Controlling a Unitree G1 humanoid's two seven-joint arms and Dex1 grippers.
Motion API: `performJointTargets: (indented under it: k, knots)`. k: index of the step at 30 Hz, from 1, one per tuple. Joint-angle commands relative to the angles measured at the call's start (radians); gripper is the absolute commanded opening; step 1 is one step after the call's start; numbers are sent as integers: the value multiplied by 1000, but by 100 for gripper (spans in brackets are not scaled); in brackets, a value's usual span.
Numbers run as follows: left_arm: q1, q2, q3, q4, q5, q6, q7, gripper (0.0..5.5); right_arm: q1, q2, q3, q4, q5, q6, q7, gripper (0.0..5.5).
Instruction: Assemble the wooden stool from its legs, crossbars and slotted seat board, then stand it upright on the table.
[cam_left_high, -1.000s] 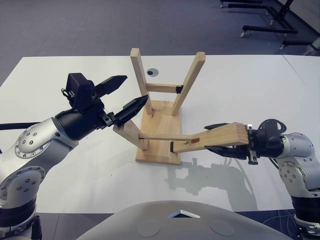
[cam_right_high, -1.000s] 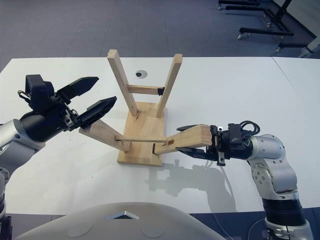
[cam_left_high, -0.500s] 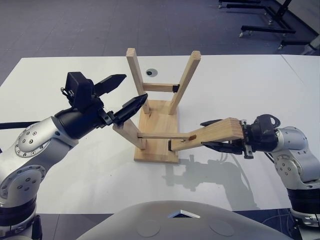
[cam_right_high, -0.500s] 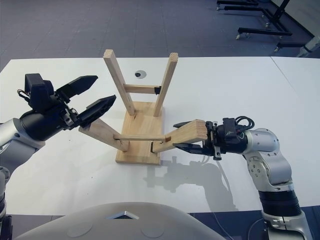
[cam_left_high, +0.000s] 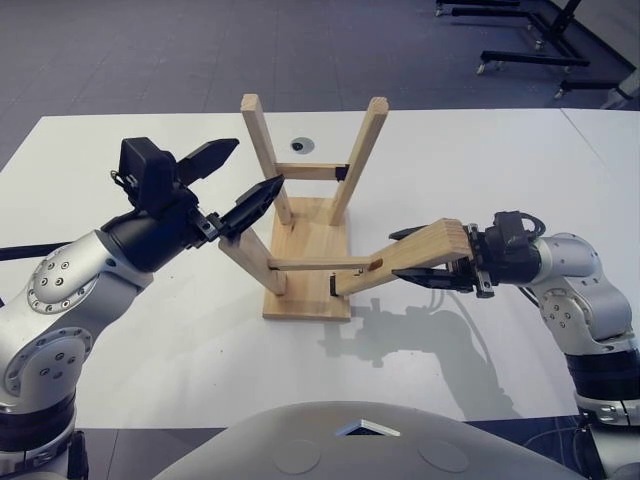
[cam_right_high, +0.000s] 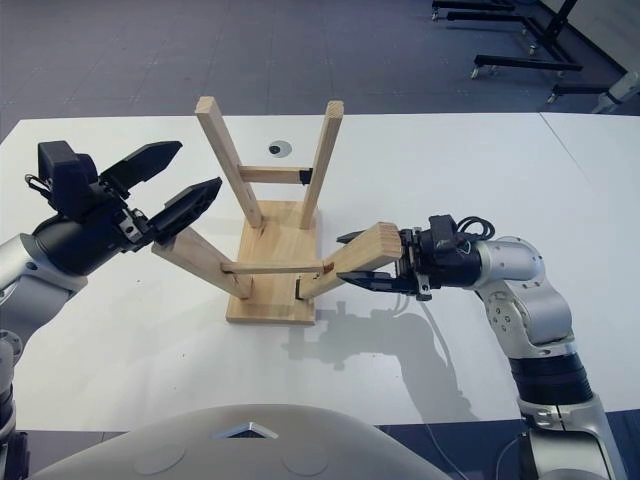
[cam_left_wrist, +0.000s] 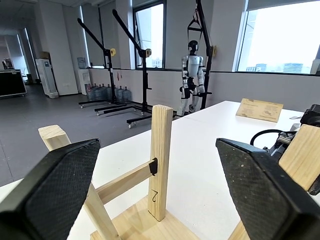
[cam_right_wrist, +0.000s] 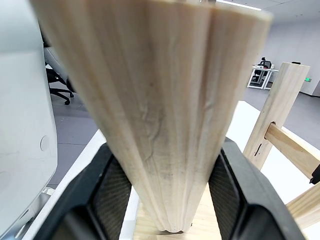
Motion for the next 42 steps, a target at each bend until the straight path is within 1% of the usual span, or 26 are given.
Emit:
performJointTargets:
  k: [1, 8, 10, 14, 22, 27, 32, 35, 38, 42]
  knots:
    - [4, -6, -52, 2, 15, 23, -21, 421, -6, -9, 131, 39, -114, 88, 5, 205]
    - [2, -22, -69, 16, 44, 10, -31, 421, -86, -16, 225, 44, -112, 185, -11, 205]
    - [0, -25, -74, 22, 52, 5, -35, 421, -105, -2, 236, 56, -100, 219, -31, 205]
    - [-1, -28, -79, 30, 63, -4, -42, 421, -142, 14, 268, 125, -151, 215, -45, 205]
    - [2, -38, -91, 42, 81, -18, -44, 421, -190, 14, 342, 153, -176, 231, -63, 205]
    - [7, -47, -100, 49, 97, -30, -44, 421, -254, 12, 398, 169, -185, 277, -48, 205]
    - [2, -61, -109, 62, 113, -45, -53, 421, -305, 32, 447, 249, -208, 297, -31, 205]
    - [21, -63, -99, 71, 107, -55, -75, 421, -316, 37, 459, 280, -206, 297, -21, 205]
    - [80, -60, -80, 79, 54, -67, -153, 421, -336, 55, 475, 309, -216, 298, -19, 205]
    - [154, -52, -59, 142, 46, -91, -240, 421, -364, 69, 491, 321, -220, 293, -18, 205]
